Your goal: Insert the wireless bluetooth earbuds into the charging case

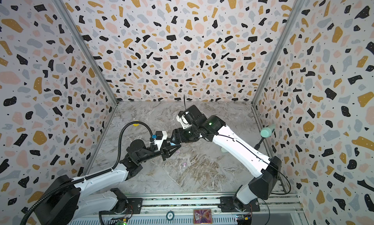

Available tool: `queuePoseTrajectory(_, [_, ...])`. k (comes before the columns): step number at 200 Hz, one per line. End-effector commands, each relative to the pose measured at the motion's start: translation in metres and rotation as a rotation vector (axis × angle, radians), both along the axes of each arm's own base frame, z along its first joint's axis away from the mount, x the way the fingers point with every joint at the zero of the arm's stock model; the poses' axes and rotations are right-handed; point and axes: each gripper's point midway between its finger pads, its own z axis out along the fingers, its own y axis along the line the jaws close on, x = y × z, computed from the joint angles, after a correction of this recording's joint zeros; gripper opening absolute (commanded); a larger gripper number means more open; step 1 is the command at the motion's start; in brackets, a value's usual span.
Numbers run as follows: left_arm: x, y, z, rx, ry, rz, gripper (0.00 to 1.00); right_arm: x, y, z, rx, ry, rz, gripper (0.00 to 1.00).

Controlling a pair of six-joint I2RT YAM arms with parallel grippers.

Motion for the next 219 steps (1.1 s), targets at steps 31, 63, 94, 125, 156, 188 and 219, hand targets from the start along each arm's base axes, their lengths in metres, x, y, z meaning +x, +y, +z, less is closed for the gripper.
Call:
queuePoseTrajectory(31, [-0.002,0.000,0.034,-0.065,-0.109,-0.006,0.22,-0.007,0.000,-0.009,-0.120,-0.009,0.050,0.76])
queuePoseTrajectory(63, [-0.003,0.000,0.034,-0.066,-0.109,-0.008,0.22,-0.004,0.002,-0.011,-0.128,-0.015,0.045,0.74])
queuePoseTrajectory(94, [-0.002,0.000,0.034,-0.064,-0.107,-0.006,0.22,-0.001,0.006,-0.010,-0.116,-0.023,0.044,0.64])
queuePoseTrajectory(125, [-0.001,-0.001,0.032,-0.059,-0.100,-0.003,0.23,-0.001,0.006,-0.008,-0.110,-0.026,0.043,0.56])
queuePoseTrajectory(156, [0.003,-0.002,0.029,-0.053,-0.085,0.007,0.44,0.004,-0.003,-0.004,-0.126,-0.060,0.007,0.53])
queuePoseTrajectory(188, [0.006,0.002,0.022,-0.045,-0.056,0.041,0.74,0.014,-0.028,-0.014,-0.161,-0.069,-0.057,0.52])
queuePoseTrajectory(219, [0.011,0.010,0.008,-0.007,-0.002,0.105,0.95,0.022,-0.064,-0.038,-0.196,-0.067,-0.145,0.52])
